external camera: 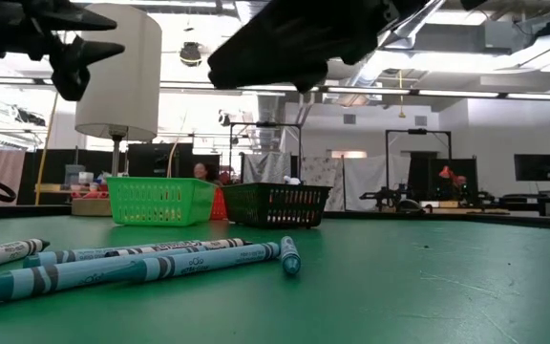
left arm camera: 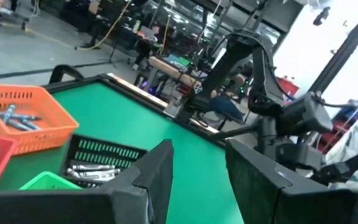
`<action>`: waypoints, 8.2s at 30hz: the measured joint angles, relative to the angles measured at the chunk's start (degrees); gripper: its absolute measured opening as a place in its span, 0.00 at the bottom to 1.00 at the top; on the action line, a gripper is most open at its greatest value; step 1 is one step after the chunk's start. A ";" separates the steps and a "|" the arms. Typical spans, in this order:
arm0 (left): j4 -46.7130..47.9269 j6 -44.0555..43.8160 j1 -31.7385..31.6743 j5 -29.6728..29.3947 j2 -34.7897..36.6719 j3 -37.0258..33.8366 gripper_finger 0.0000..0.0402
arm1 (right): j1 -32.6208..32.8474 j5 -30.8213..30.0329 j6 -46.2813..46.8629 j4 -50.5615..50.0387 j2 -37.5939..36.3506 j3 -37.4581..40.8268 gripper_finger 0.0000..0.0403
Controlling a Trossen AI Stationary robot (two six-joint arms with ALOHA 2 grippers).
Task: Sort crayons
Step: Put the black crayon into the black bin, then put the blue crayon into the orange bin
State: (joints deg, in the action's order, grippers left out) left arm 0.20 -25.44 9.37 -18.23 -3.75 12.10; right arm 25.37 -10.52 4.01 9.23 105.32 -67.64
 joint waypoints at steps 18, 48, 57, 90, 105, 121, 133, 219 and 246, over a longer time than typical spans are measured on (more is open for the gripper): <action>-3.31 -3.83 -0.01 6.00 -8.15 0.00 0.34 | -0.27 0.00 -4.35 -1.30 0.00 0.00 0.18; -11.61 0.93 0.00 11.67 -15.82 0.02 0.34 | -2.73 2.07 -8.84 -9.69 6.86 -4.13 0.42; -11.29 1.83 0.00 11.60 -15.85 0.02 0.34 | -3.45 2.05 -10.09 -10.26 9.37 -4.18 0.41; -9.65 2.31 0.00 11.36 -15.86 0.02 0.34 | -5.96 5.22 -7.13 -12.28 10.29 -4.20 0.14; -10.00 2.29 -0.01 10.72 -15.85 0.02 0.34 | -5.94 4.50 -4.20 -12.30 10.14 -4.17 0.01; -10.24 2.29 -0.02 8.11 -15.75 0.02 0.34 | -5.93 2.75 0.18 -15.95 6.06 -4.07 0.00; -10.27 2.31 -0.02 7.95 -15.72 0.02 0.34 | -5.93 -8.59 1.81 -23.04 -1.80 -4.09 0.00; -9.98 4.49 0.00 17.97 -15.76 0.04 0.34 | -12.08 13.68 20.32 -39.37 -8.33 -6.73 0.20; -11.20 -1.53 0.02 17.06 -22.97 0.04 0.34 | 7.22 8.59 63.45 -58.53 -7.52 -6.64 0.20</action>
State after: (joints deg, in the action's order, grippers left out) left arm -11.00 -26.97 9.39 -1.18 -26.72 12.14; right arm 32.60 -1.93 67.46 -49.31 97.80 -74.28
